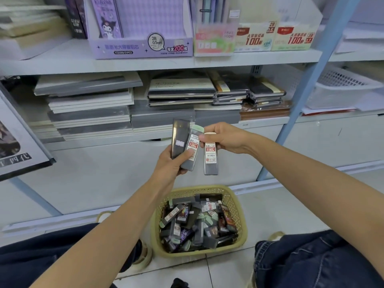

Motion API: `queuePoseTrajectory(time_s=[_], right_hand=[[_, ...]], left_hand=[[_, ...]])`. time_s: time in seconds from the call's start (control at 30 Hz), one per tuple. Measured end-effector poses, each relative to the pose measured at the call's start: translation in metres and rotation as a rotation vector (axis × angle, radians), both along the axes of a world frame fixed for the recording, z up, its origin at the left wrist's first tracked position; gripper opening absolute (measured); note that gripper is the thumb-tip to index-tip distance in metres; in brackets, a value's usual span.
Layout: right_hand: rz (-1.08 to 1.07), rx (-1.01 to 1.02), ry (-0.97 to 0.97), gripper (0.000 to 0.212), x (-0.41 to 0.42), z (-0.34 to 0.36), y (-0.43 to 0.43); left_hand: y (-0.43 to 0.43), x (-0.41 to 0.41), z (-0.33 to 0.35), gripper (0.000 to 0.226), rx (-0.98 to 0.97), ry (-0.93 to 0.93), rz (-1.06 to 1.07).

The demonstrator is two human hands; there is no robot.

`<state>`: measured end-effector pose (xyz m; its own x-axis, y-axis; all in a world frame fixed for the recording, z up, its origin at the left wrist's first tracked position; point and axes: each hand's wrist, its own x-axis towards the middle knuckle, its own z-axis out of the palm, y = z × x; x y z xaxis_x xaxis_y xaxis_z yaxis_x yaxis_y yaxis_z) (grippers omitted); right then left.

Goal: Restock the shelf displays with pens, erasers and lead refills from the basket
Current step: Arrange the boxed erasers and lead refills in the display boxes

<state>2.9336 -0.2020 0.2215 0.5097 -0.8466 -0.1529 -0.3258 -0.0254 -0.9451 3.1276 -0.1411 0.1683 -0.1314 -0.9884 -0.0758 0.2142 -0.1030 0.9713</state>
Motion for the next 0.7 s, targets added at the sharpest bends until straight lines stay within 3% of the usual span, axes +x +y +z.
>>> queuePoseTrajectory(time_s=[0.17, 0.27, 0.37, 0.53, 0.7], right_hand=[[0.001, -0.121, 0.010, 0.006, 0.002, 0.033, 0.005], [-0.178, -0.232, -0.042, 0.015, -0.005, 0.062, 0.005], [-0.301, -0.323, -0.112, 0.008, -0.015, 0.099, 0.004], [-0.334, -0.419, -0.252, 0.013, -0.039, 0.159, 0.006], [-0.341, -0.546, -0.261, 0.022, -0.077, 0.214, 0.000]], left_hand=[[0.000, -0.005, 0.031, 0.026, -0.086, -0.087, 0.057], [-0.004, -0.008, 0.061, 0.025, -0.164, -0.066, 0.060], [-0.008, -0.017, 0.098, 0.030, -0.254, -0.101, 0.057], [-0.021, -0.039, 0.155, 0.025, -0.379, -0.109, 0.009], [-0.037, -0.056, 0.199, 0.027, -0.472, -0.075, 0.009]])
